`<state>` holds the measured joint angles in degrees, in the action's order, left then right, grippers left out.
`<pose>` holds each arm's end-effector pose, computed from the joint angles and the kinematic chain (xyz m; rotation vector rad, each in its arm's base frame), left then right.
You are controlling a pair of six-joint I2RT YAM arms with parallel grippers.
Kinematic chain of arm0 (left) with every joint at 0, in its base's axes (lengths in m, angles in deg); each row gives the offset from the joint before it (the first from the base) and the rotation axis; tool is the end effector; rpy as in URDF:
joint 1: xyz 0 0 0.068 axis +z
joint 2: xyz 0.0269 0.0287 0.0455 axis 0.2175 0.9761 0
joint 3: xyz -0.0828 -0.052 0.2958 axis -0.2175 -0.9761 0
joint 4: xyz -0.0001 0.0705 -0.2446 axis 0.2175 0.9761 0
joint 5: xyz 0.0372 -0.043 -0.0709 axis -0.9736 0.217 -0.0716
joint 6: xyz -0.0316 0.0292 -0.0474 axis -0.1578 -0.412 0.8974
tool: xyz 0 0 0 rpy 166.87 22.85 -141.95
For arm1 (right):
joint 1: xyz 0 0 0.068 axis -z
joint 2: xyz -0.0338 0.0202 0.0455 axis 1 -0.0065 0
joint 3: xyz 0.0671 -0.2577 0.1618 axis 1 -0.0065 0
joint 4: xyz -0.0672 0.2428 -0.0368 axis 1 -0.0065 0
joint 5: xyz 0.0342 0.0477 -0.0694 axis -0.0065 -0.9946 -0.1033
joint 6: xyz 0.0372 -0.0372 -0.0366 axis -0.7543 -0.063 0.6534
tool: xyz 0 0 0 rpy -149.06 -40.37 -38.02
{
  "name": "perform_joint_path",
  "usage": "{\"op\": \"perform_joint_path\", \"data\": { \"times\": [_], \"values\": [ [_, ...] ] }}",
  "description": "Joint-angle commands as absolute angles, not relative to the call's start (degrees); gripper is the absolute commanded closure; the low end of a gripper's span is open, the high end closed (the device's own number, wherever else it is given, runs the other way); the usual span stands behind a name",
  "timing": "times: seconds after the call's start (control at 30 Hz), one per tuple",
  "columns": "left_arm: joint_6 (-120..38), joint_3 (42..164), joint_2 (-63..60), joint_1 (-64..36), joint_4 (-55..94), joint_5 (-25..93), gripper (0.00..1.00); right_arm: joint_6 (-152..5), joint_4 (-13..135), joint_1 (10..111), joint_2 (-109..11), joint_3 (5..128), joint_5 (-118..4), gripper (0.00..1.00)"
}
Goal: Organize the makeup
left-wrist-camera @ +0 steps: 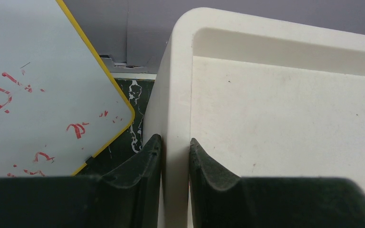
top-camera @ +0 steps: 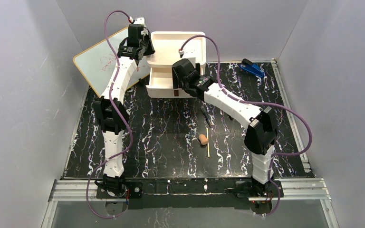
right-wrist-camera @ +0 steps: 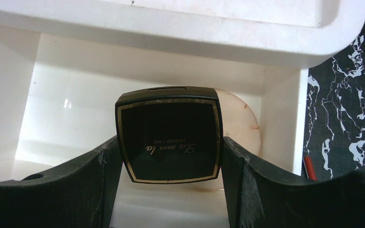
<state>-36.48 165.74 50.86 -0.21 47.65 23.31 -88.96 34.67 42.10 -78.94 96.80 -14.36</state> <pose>0.5378 -0.1196 0.4035 -0.0819 1.9055 -0.2969 0.3376 0.3271 0.3762 -0.0967 2.0162 0.1294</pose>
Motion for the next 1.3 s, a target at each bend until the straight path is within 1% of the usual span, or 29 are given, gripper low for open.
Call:
{"op": "perform_joint_path", "data": {
  "times": [0.0,0.03,0.07,0.1,0.13,0.23,0.27,0.5,0.6,0.73,0.83,1.0,1.13,1.27],
  "values": [
    [-34.1,168.0,49.5,-1.5,46.8,27.9,1.0,-88.9,37.6,42.7,-78.7,95.8,-15.4,0.99],
    [-34.1,168.0,49.5,-1.5,46.8,28.0,1.0,-88.9,37.5,43.0,-79.0,95.6,-15.8,0.99],
    [-34.1,168.0,49.5,-1.5,46.8,28.0,1.0,-89.1,37.3,43.2,-79.3,95.7,-16.5,0.83],
    [-34.1,168.1,49.5,-1.5,46.8,28.0,1.0,-89.1,37.1,43.4,-79.6,95.9,-17.2,0.62],
    [-34.1,168.1,49.5,-1.5,46.8,27.9,1.0,-89.2,36.5,43.6,-80.2,96.4,-17.5,0.46],
    [-34.1,168.1,49.5,-1.5,46.8,27.9,1.0,-89.0,35.2,43.7,-81.6,98.1,-17.8,0.1],
    [-34.1,168.1,49.5,-1.5,46.8,27.8,1.0,-88.7,35.0,43.7,-81.8,98.6,-17.9,0.03],
    [-34.1,168.1,49.8,-1.5,46.8,28.1,1.0,-80.9,38.7,43.7,-81.0,103.3,-16.2,0.01],
    [-34.1,168.1,49.8,-1.5,46.8,28.0,1.0,-76.8,42.1,43.7,-77.3,104.1,-14.9,0.01],
    [-34.2,168.1,50.0,-1.5,46.8,27.9,1.0,-74.7,46.8,43.7,-69.3,101.0,-14.4,0.01],
    [-34.2,168.2,50.3,-1.5,46.9,27.9,1.0,-75.8,48.3,42.9,-62.3,95.6,-15.2,0.01],
    [-34.1,168.3,50.9,-1.5,46.8,27.9,1.0,-80.2,50.2,37.7,-54.7,80.0,-17.7,0.01],
    [-34.1,168.4,51.0,-1.5,46.8,27.9,1.0,-86.5,50.6,33.8,-54.0,69.8,-17.8,0.01],
    [-34.1,168.3,50.9,-1.5,46.8,28.0,1.0,-94.6,51.4,32.7,-55.6,64.6,-20.3,0.01]
  ]
}}
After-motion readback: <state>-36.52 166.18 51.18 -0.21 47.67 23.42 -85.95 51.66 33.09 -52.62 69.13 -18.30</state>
